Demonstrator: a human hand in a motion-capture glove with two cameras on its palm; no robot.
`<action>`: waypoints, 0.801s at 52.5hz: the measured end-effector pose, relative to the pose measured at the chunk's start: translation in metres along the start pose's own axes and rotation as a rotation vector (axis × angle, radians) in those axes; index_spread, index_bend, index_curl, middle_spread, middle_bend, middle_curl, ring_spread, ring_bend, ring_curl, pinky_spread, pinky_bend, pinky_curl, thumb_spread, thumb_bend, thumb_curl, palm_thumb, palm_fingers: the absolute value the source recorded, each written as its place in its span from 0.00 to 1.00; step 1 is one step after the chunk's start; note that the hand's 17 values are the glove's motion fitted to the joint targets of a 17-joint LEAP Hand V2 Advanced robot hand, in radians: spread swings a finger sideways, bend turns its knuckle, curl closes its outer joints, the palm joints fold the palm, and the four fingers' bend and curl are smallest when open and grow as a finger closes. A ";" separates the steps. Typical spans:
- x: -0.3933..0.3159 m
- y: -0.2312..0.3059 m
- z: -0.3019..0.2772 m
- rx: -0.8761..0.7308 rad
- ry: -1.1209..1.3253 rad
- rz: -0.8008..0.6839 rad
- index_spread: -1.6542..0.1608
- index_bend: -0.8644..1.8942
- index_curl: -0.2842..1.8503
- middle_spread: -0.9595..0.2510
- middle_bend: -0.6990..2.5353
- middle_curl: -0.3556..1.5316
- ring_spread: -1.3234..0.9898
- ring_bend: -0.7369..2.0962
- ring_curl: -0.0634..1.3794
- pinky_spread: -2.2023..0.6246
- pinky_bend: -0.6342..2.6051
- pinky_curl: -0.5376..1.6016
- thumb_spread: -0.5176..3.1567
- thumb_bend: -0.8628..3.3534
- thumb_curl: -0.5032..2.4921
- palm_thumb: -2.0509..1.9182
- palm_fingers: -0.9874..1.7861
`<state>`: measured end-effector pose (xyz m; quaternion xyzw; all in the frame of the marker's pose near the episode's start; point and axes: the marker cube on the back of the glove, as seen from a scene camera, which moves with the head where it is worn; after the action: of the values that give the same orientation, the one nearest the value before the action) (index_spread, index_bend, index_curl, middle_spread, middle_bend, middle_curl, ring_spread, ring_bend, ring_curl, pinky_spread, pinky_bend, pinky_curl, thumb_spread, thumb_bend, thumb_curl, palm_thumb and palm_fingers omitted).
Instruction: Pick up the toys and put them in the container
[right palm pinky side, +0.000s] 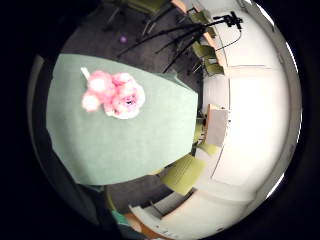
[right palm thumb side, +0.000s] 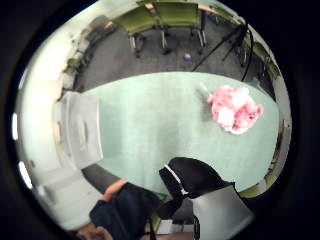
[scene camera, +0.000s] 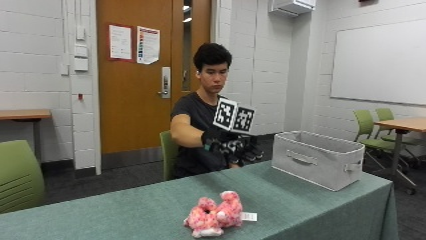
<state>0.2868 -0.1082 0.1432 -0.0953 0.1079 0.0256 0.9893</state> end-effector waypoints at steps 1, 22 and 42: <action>0.002 -0.003 0.007 -0.007 0.001 0.001 0.83 0.34 0.22 0.74 0.26 0.36 0.46 0.33 0.22 0.74 0.44 0.41 0.43 0.20 0.27 0.54 0.27; 0.028 -0.038 0.122 -0.147 -0.076 0.036 0.82 0.33 0.20 0.74 0.25 0.33 0.46 0.32 0.24 0.76 0.46 0.42 0.42 0.20 0.27 0.54 0.25; 0.042 -0.044 0.146 -0.050 -0.099 0.098 0.71 0.40 0.23 0.66 0.28 0.32 0.42 0.39 0.26 0.73 0.45 0.41 0.42 0.20 0.27 0.54 0.45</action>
<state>0.3612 -0.1215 0.2817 -0.1132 0.0625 0.0811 0.9883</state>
